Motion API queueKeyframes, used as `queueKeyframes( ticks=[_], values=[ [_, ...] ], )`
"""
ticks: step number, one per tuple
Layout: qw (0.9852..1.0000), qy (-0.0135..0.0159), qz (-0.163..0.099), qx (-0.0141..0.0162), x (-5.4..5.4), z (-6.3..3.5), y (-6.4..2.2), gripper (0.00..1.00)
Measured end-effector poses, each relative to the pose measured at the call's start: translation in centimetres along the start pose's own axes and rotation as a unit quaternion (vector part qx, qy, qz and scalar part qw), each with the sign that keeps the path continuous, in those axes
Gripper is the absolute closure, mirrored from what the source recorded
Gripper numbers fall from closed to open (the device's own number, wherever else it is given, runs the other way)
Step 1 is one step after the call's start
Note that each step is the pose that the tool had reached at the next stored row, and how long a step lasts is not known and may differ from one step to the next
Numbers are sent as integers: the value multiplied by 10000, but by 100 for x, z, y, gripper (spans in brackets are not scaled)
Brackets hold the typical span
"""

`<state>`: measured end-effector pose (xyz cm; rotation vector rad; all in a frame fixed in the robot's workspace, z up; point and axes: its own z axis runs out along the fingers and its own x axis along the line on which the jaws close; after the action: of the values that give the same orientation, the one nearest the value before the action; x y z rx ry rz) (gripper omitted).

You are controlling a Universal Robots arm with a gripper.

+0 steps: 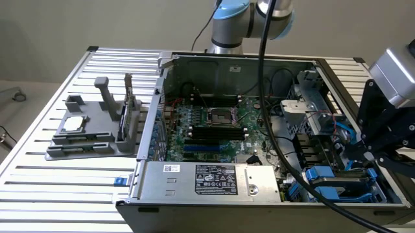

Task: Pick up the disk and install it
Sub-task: 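Insert the disk into the insertion slot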

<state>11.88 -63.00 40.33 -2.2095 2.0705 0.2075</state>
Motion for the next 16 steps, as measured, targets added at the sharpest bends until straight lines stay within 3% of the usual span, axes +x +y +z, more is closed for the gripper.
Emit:
queueKeyframes(
  ticks=[5,16],
  values=[
    [10000,2,-11,42,7,56,-26,86],
    [10000,4,-59,65,-54,268,-56,86]
  ],
)
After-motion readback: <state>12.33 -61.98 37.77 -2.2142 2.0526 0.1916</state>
